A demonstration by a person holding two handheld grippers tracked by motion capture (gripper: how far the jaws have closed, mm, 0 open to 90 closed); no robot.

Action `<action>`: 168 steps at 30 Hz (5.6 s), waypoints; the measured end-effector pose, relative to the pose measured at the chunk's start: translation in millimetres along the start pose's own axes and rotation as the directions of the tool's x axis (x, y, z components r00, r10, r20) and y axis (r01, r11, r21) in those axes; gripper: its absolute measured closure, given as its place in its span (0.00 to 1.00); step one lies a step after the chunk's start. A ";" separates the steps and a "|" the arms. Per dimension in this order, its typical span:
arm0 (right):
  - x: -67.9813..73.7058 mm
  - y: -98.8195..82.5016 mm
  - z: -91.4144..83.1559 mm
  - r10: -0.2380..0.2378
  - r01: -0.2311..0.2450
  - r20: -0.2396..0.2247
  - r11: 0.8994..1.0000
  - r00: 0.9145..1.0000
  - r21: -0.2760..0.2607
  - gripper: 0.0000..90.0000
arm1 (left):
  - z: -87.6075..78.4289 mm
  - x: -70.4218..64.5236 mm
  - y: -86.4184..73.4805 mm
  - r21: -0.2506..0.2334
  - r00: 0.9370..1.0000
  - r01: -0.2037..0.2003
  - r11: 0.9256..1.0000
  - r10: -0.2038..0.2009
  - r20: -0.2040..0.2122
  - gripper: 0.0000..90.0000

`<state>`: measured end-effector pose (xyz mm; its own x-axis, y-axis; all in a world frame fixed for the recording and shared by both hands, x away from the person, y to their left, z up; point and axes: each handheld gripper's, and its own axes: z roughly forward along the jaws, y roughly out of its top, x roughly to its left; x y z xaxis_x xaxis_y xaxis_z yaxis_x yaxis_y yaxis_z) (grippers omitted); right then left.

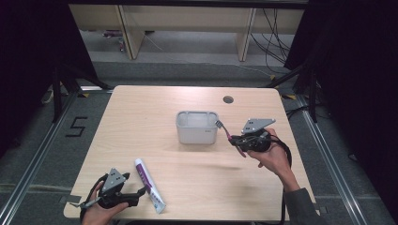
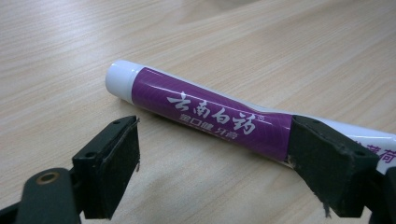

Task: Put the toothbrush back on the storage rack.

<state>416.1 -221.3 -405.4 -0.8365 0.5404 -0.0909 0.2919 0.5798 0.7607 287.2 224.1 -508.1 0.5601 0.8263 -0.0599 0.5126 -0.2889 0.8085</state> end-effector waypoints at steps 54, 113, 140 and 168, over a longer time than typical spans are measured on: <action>-41.3 15.6 -2.3 0.163 -0.138 0.074 0.953 0.984 -0.269 0.92 | 1.2 -0.2 -0.7 0.000 1.000 0.012 1.000 -0.012 0.000 0.18; -47.7 86.1 50.7 0.260 -0.246 -0.016 0.891 0.965 -0.382 0.92 | 1.2 0.5 0.0 0.013 1.000 -0.010 1.000 0.010 0.007 0.18; -57.8 53.9 87.2 0.336 -0.322 -0.016 0.884 0.942 -0.340 0.92 | 0.9 -0.2 -0.4 0.023 1.000 -0.015 1.000 0.014 0.009 0.18; -60.0 38.3 97.3 0.357 -0.336 0.018 0.894 0.934 -0.296 0.92 | 2.3 -2.9 -1.8 0.010 1.000 0.005 1.000 -0.006 0.010 0.18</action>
<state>522.6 -172.1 -433.4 -0.6688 0.7226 0.1748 0.4044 0.1564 0.9011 286.2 221.1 -510.7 0.5639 0.8228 -0.0704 0.5220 -0.2892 0.8024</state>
